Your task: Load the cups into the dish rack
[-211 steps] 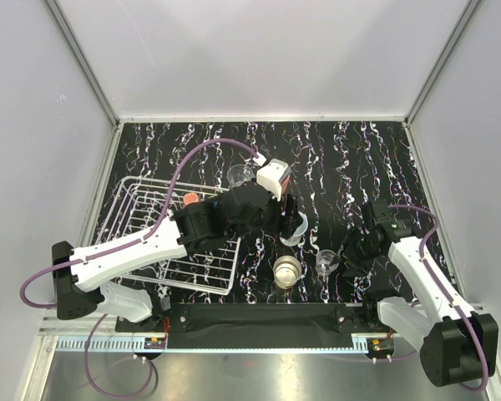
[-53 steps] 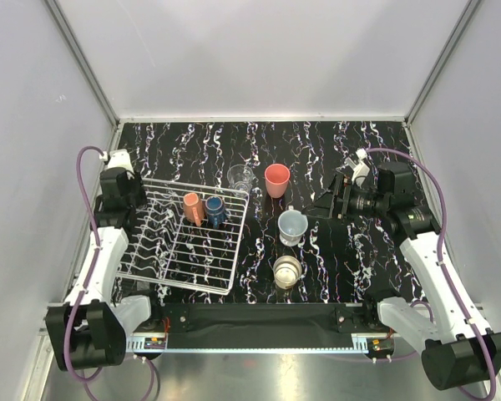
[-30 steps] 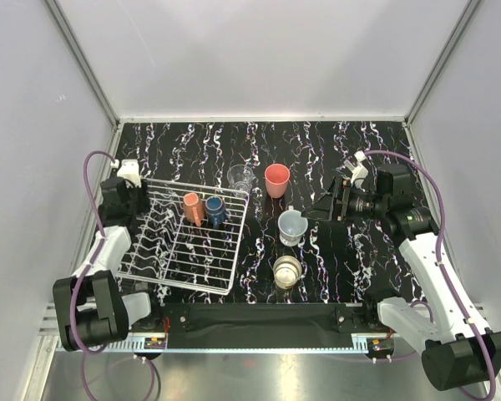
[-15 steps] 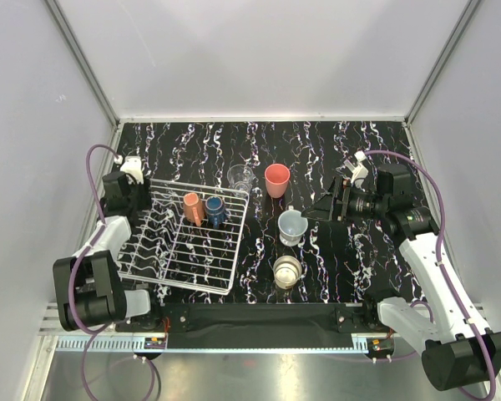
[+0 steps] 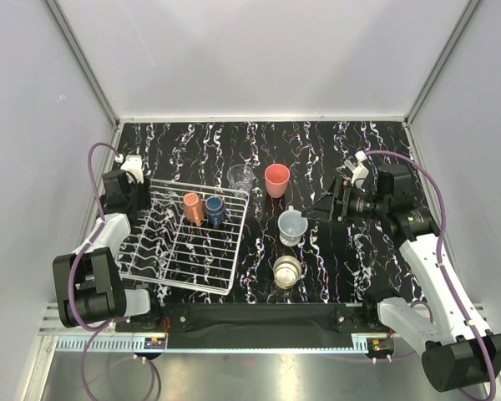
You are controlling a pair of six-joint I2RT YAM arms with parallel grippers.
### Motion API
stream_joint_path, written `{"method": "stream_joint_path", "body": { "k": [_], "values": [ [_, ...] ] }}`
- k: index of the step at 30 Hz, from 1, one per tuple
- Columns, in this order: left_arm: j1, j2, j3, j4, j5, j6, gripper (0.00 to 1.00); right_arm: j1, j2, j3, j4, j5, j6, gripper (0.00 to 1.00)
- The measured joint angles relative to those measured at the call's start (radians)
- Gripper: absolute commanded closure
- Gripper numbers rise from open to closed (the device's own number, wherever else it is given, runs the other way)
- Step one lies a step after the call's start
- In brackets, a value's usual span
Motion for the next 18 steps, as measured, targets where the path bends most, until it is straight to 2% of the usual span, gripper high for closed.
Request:
{"method": "stream_joint_path", "body": {
  "k": [7,18],
  "values": [
    [0.0,0.0,0.0,-0.002,-0.001,0.0,0.55,0.0,-0.005,0.0,0.0,0.0,0.0,0.15],
    [0.002,0.0,0.005,-0.014,-0.002,-0.008,0.43,0.0,-0.011,0.0,0.0,0.0,0.0,0.16]
  ]
}}
